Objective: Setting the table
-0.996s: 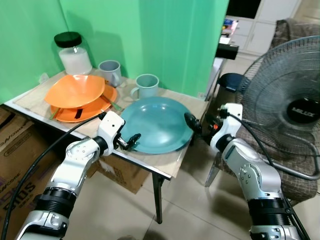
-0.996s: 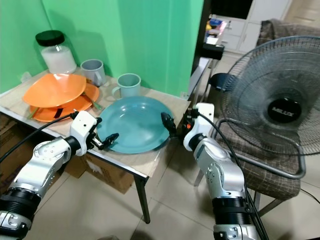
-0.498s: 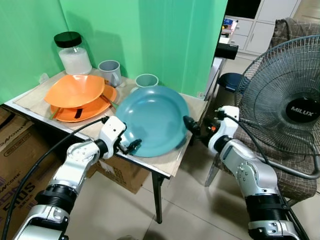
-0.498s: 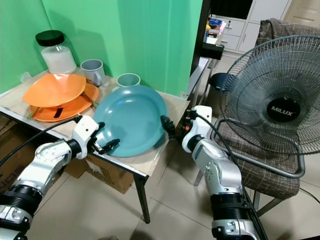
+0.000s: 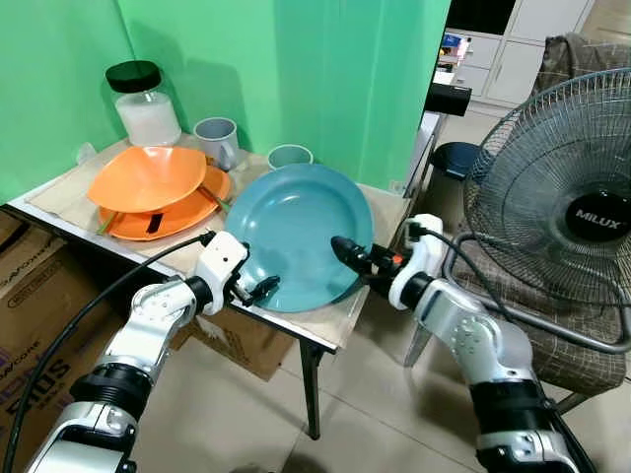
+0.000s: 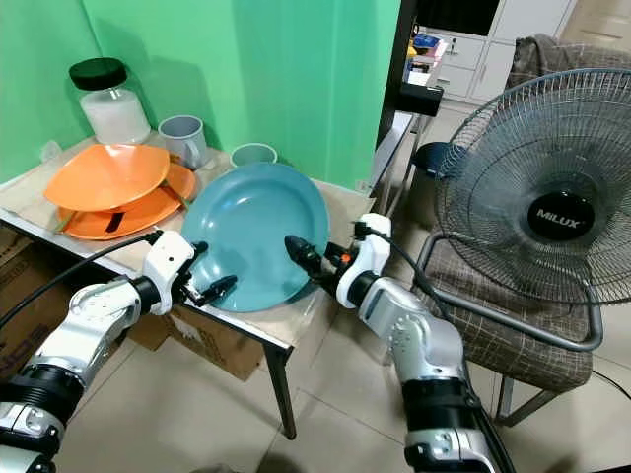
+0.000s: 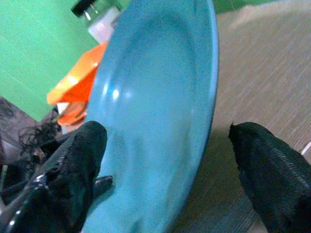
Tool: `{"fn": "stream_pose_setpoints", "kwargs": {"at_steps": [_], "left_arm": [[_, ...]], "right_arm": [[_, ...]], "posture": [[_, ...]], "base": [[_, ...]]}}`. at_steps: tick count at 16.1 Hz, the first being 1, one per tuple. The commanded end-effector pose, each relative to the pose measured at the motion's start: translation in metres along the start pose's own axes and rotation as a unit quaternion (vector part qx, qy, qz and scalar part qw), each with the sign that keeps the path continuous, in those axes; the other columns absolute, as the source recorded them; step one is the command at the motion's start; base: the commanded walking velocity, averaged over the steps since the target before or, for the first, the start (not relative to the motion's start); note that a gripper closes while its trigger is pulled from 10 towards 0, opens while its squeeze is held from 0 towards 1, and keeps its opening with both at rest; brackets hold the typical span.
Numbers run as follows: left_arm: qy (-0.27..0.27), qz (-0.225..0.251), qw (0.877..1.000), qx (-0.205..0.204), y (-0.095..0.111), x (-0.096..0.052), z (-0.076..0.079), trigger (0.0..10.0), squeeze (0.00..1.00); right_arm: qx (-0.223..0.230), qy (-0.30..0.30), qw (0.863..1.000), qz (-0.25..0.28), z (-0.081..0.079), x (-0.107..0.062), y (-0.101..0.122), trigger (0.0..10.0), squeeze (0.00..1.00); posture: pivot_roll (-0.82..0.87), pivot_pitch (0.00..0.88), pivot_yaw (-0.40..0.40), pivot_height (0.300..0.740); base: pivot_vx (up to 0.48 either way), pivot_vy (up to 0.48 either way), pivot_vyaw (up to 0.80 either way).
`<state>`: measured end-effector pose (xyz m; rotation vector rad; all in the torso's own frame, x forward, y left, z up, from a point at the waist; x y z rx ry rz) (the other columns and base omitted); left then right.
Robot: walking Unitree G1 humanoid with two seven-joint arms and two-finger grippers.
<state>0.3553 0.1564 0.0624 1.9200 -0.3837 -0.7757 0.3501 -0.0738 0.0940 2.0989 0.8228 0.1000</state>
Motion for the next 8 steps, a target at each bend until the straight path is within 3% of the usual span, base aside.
{"fn": "stream_pose_setpoints", "kwargs": {"at_steps": [1, 8], "left_arm": [[-0.008, -0.015, 1.0, 0.002, -0.007, 0.0, 0.003, 10.0, 0.0], [-0.009, -0.009, 1.0, 0.007, -0.005, 0.002, 0.002, 10.0, 0.0]], "right_arm": [[-0.006, -0.007, 1.0, -0.003, -0.002, 0.005, 0.0, 0.0, 0.0], [0.011, -0.053, 0.999, -0.006, 0.013, 0.006, -0.004, 0.0, 0.0]], "posture": [[0.03, 0.0, 0.021, 0.74], [0.03, 0.0, 0.022, 0.74]], "base": [[0.0, 0.0, 0.0], [0.0, 0.0, 0.0]]}}
Point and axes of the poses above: a point about 5 cm out from each wrist's last joint towards the gripper, its own x axis pointing out of the wrist towards the gripper, its own y axis along the axis of the wrist's last joint, z = x × y, the point moved 5 cm from there along x, pointing out of the wrist towards the gripper, and after that the axes turned 4 degrees about x, right-handed, at the moved point
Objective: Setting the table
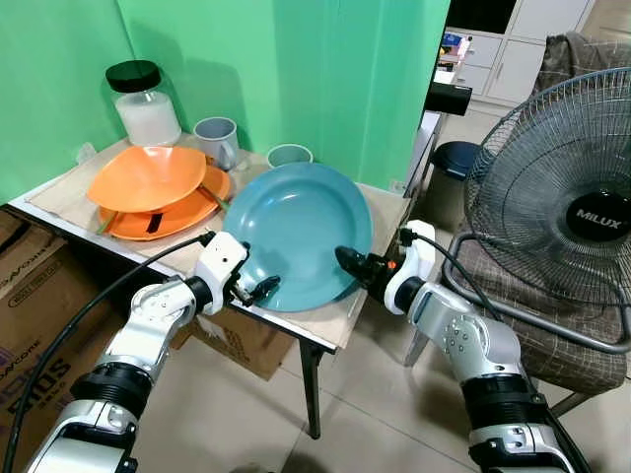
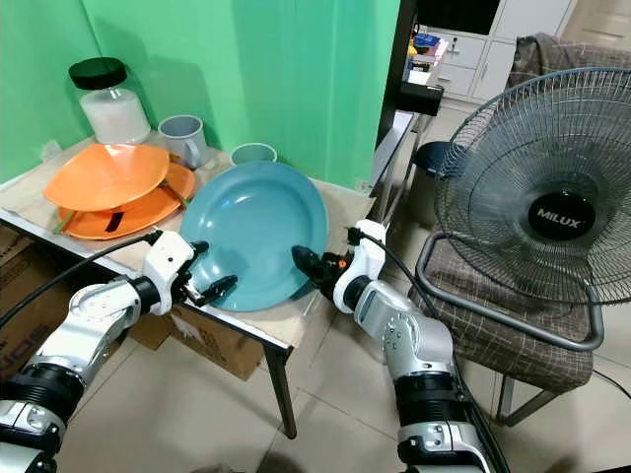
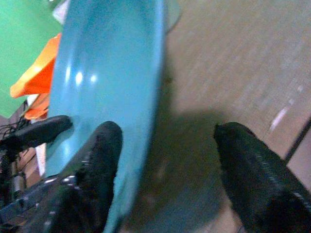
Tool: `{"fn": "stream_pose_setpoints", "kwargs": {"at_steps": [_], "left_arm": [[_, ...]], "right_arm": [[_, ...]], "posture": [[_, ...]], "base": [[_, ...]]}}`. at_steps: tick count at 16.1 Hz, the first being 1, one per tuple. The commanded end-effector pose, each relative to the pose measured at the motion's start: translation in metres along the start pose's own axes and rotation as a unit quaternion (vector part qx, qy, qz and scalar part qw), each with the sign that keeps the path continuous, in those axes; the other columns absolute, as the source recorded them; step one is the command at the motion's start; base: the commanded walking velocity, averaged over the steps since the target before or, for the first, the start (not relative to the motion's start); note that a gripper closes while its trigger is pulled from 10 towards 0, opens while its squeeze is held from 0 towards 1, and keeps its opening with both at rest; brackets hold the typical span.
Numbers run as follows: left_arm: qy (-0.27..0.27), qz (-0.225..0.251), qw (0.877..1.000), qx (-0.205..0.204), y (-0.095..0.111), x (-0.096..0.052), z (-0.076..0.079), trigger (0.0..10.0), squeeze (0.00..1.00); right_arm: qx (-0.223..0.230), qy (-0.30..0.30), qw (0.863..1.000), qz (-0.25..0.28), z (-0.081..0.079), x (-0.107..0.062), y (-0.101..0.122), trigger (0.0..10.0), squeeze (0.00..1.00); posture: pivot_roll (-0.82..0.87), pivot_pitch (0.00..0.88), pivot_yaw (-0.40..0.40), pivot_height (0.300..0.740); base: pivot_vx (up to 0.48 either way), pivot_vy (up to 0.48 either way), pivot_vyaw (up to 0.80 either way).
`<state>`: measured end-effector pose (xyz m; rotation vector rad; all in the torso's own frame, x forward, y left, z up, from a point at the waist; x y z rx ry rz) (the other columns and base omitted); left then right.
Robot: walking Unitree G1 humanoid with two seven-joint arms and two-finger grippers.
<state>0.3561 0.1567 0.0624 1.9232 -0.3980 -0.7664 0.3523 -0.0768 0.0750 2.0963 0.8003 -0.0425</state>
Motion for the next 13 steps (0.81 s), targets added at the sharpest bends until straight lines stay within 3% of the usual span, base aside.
{"fn": "stream_pose_setpoints", "kwargs": {"at_steps": [1, 10, 13], "left_arm": [[-0.009, -0.015, 1.0, 0.004, -0.005, 0.001, 0.002, 10.0, 0.0], [-0.003, -0.004, 1.0, 0.022, 0.002, 0.005, -0.001, 10.0, 0.0], [0.019, 0.014, 1.0, 0.015, 0.013, 0.007, -0.011, 10.0, 0.0]], "right_arm": [[-0.003, 0.0, 1.0, 0.012, -0.002, 0.002, 0.007, 0.0, 0.0], [0.022, -0.004, 0.999, 0.03, -0.001, 0.002, 0.012, 0.0, 0.0], [0.046, -0.005, 0.998, 0.051, 0.002, 0.0, 0.02, 0.0, 0.0]], "posture": [[0.03, 0.0, 0.022, 0.74], [0.03, 0.0, 0.03, 0.74], [0.03, 0.0, 0.037, 0.74]], "base": [[0.0, 0.0, 0.0], [0.0, 0.0, 0.0], [0.0, 0.0, 0.0]]}}
Point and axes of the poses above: a point about 5 cm out from each wrist's last joint towards the gripper, its own x axis pointing out of the wrist towards the gripper, its own y axis along the axis of the wrist's last joint, z = x × y, the point moved 5 cm from there along x, pointing out of the wrist towards the gripper, and after that the axes turned 4 degrees about x, right-handed, at the moved point
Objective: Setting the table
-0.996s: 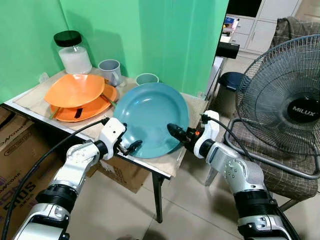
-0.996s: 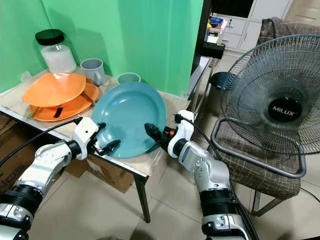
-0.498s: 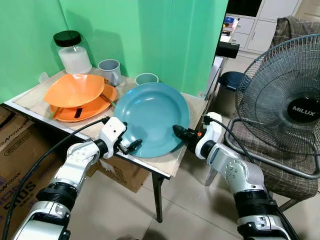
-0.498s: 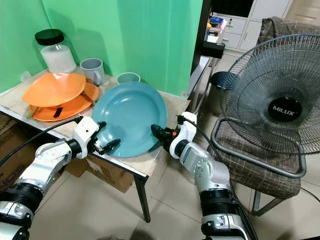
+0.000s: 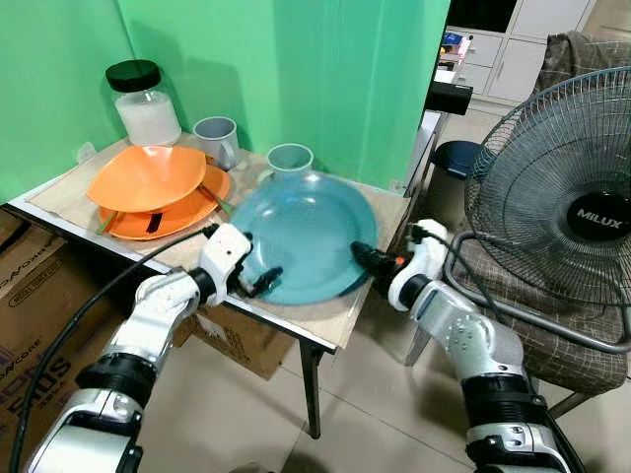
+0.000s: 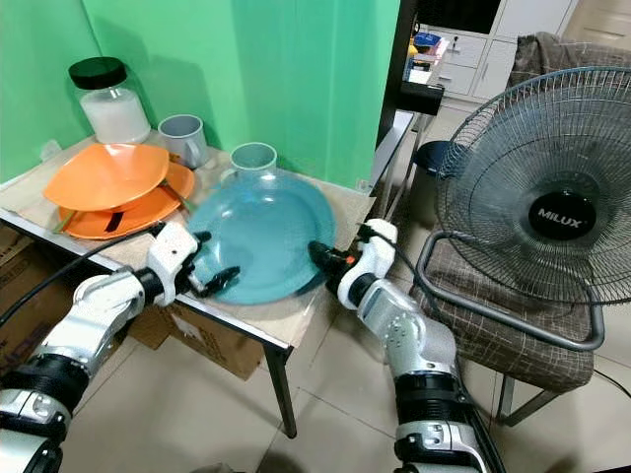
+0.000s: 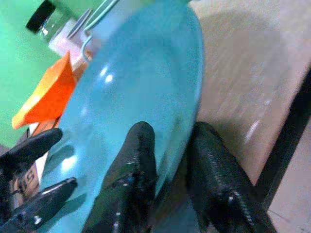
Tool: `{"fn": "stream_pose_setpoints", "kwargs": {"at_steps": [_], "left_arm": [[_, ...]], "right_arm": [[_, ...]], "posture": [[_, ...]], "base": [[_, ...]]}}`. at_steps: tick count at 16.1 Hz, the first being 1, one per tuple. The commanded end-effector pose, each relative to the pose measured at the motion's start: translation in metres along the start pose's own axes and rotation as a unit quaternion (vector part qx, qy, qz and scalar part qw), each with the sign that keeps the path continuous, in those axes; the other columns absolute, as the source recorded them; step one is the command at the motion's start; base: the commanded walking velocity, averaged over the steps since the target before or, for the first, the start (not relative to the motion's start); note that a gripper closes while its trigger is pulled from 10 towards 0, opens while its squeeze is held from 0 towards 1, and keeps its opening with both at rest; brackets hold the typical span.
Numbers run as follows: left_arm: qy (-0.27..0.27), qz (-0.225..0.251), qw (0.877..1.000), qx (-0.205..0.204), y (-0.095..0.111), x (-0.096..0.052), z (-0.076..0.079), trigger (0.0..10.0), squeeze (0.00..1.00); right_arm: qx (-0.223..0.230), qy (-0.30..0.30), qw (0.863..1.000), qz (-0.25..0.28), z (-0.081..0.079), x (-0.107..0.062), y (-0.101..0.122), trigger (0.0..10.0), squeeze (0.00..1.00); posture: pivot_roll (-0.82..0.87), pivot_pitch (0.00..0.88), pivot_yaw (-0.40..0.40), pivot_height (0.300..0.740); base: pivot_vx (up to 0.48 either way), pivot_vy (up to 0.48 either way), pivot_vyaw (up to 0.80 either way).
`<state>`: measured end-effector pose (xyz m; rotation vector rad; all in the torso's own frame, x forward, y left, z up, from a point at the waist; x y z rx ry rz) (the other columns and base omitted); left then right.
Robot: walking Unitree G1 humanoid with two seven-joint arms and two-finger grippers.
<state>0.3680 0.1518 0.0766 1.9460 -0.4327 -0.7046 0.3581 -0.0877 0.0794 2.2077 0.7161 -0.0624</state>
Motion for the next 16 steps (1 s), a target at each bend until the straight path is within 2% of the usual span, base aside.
{"fn": "stream_pose_setpoints", "kwargs": {"at_steps": [1, 2, 4, 8, 9, 10, 11, 12, 13, 15, 16], "left_arm": [[0.004, 0.013, 1.0, -0.026, 0.008, 0.001, -0.007, 10.0, 1.0], [0.005, 0.034, 0.999, -0.039, 0.019, 0.002, -0.01, 10.0, 1.0], [0.01, 0.049, 0.998, -0.029, 0.029, 0.004, -0.011, 10.0, 1.0], [0.004, 0.043, 0.999, -0.008, 0.027, 0.006, -0.006, 10.0, 1.0], [0.008, 0.048, 0.999, -0.01, 0.029, 0.006, -0.007, 10.0, 0.75], [0.011, 0.051, 0.999, -0.011, 0.031, 0.004, -0.009, 10.0, 0.0], [0.009, 0.047, 0.999, -0.01, 0.029, 0.002, -0.008, 10.0, 0.0], [0.0, 0.036, 0.999, -0.012, 0.022, 0.0, -0.004, 10.0, 0.0], [-0.011, 0.022, 1.0, -0.01, 0.014, -0.002, 0.001, 10.0, 0.0], [-0.02, 0.002, 1.0, -0.009, 0.003, -0.003, 0.009, 10.0, 0.0], [-0.023, -0.007, 1.0, -0.009, -0.003, -0.004, 0.012, 10.0, 0.0]], "right_arm": [[0.012, 0.007, 1.0, 0.021, -0.004, 0.001, 0.013, 0.0, 0.0], [0.022, 0.008, 0.999, 0.029, -0.003, -0.002, 0.016, 0.0, 0.0], [0.03, 0.006, 0.999, 0.035, -0.001, -0.003, 0.017, 0.0, 0.0], [0.032, 0.007, 0.999, 0.033, -0.002, -0.001, 0.016, 0.0, 0.0], [0.032, 0.006, 0.999, 0.032, -0.002, -0.001, 0.017, 0.0, 0.0], [0.025, 0.002, 0.999, 0.025, -0.001, -0.001, 0.015, 0.0, 0.0], [0.016, -0.005, 1.0, 0.017, 0.001, -0.001, 0.012, 0.0, 0.0], [0.002, -0.017, 1.0, 0.006, 0.003, 0.0, 0.008, 8.5, 0.0], [-0.004, -0.023, 1.0, 0.001, 0.004, 0.001, 0.007, 10.0, 0.0], [-0.008, -0.022, 1.0, -0.001, 0.003, 0.002, 0.007, 10.0, 0.0], [-0.009, -0.022, 1.0, 0.0, 0.003, 0.003, 0.008, 10.0, 0.03]], "posture": [[0.02, 0.0, 0.045, 0.74], [0.02, 0.0, 0.045, 0.74], [0.02, 0.0, 0.05, 0.74], [0.02, 0.0, 0.05, 0.74], [0.02, 0.0, 0.047, 0.74], [0.03, 0.0, 0.045, 0.74], [0.03, 0.0, 0.045, 0.74], [0.03, 0.0, 0.045, 0.74], [0.03, 0.0, 0.037, 0.74], [0.03, 0.0, 0.037, 0.74], [0.02, 0.0, 0.034, 0.74]], "base": [[0.0, 0.0, 0.0], [0.0, 0.0, 0.0], [0.0, 0.0, 0.0], [0.0, 0.0, 0.0], [0.0, 0.0, 0.0], [0.0, 0.0, 0.0], [0.0, 0.0, 0.0], [0.0, 0.0, 0.0], [0.0, 0.0, 0.0], [0.0, 0.0, 0.0], [0.0, 0.0, 0.0]]}}
Point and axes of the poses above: a point about 5 cm out from each wrist's last joint towards the gripper, its own x axis pointing out of the wrist towards the gripper, its own y axis along the axis of the wrist's last joint, z = x × y, the point moved 5 cm from there along x, pointing out of the wrist towards the gripper, and after that the axes turned 4 degrees about x, right-handed, at the moved point
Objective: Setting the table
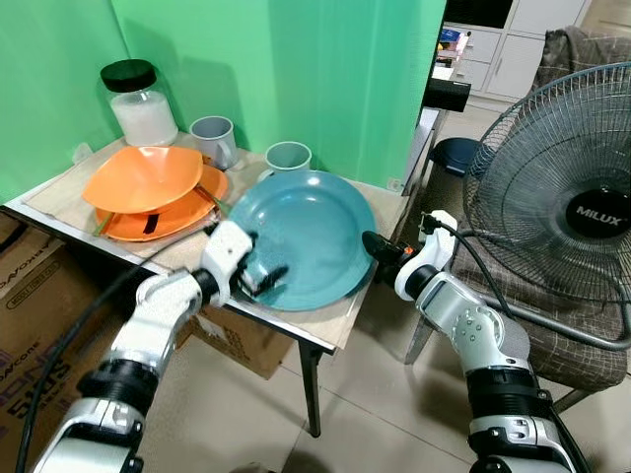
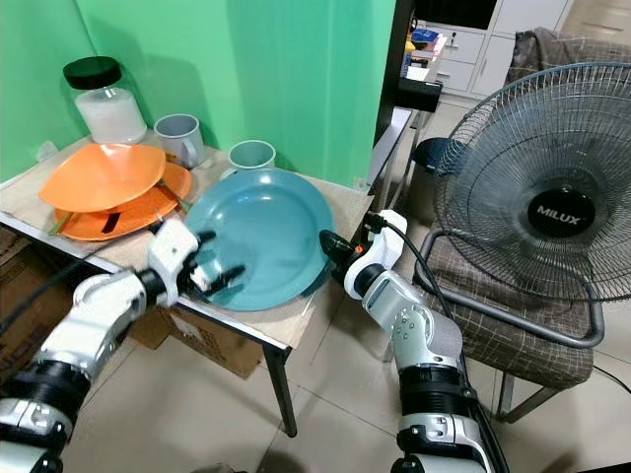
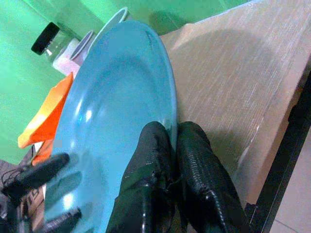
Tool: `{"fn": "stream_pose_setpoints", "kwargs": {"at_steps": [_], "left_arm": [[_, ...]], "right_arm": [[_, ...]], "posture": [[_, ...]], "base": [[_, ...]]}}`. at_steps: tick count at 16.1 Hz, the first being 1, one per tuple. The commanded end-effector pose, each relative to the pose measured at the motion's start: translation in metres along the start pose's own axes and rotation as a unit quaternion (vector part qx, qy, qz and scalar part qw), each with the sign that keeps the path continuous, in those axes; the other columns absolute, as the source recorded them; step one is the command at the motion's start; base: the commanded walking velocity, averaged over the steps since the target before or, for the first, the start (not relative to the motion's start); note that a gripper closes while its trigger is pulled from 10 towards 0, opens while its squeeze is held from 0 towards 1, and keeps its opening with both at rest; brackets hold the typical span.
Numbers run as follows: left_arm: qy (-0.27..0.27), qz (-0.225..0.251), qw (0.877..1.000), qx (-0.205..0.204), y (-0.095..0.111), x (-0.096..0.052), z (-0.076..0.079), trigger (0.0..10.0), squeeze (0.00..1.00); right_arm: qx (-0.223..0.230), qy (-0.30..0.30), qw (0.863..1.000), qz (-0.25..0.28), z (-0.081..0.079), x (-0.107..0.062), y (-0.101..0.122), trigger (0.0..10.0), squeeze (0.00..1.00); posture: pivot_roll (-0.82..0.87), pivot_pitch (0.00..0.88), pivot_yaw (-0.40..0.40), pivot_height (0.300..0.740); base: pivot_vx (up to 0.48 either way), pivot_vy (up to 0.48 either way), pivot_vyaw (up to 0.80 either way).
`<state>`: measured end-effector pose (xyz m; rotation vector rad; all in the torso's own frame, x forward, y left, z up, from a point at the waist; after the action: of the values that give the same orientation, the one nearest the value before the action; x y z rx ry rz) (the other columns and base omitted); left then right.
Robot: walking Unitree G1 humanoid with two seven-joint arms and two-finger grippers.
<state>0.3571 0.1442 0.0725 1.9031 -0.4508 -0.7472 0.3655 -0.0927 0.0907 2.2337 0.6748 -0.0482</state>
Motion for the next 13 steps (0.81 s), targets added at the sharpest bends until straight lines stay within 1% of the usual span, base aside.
{"fn": "stream_pose_setpoints", "kwargs": {"at_steps": [1, 4, 9, 12, 13], "left_arm": [[-0.003, -0.015, 1.0, 0.008, -0.006, -0.002, 0.0, 10.0, 0.0], [0.0, -0.018, 1.0, 0.006, -0.007, -0.004, 0.001, 10.0, 0.0], [0.002, -0.027, 1.0, 0.009, -0.016, -0.005, 0.006, 10.0, 0.0], [-0.002, -0.024, 1.0, 0.01, -0.015, -0.004, 0.01, 10.0, 0.0], [-0.002, -0.023, 1.0, 0.01, -0.014, -0.003, 0.01, 10.0, 0.0]], "right_arm": [[-0.014, -0.022, 1.0, -0.018, 0.006, 0.001, -0.006, 10.0, 1.0], [-0.009, -0.015, 1.0, -0.016, 0.003, 0.001, -0.004, 10.0, 1.0], [-0.023, 0.009, 0.999, -0.036, -0.012, 0.007, -0.01, 10.0, 1.0], [-0.038, -0.01, 0.997, -0.059, -0.011, 0.012, -0.018, 10.0, 1.0], [-0.034, -0.013, 0.997, -0.062, -0.011, 0.014, -0.02, 10.0, 0.69]], "posture": [[0.02, 0.0, 0.033, 0.74], [0.02, 0.0, 0.033, 0.74], [0.02, 0.0, 0.027, 0.74], [0.02, 0.0, 0.028, 0.74], [0.02, 0.0, 0.027, 0.74]], "base": [[0.0, 0.0, 0.0], [0.0, 0.0, 0.0], [0.0, 0.0, 0.0], [0.0, 0.0, 0.0], [0.0, 0.0, 0.0]]}}
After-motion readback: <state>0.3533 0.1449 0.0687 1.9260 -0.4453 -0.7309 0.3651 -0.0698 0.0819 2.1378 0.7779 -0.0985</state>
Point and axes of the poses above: a point about 5 cm out from each wrist's last joint towards the gripper, its own x axis pointing out of the wrist towards the gripper, its own y axis along the axis of the wrist's last joint, z = x × y, the point moved 5 cm from there along x, pointing out of the wrist towards the gripper, and after that the axes turned 4 degrees about x, right-handed, at the moved point
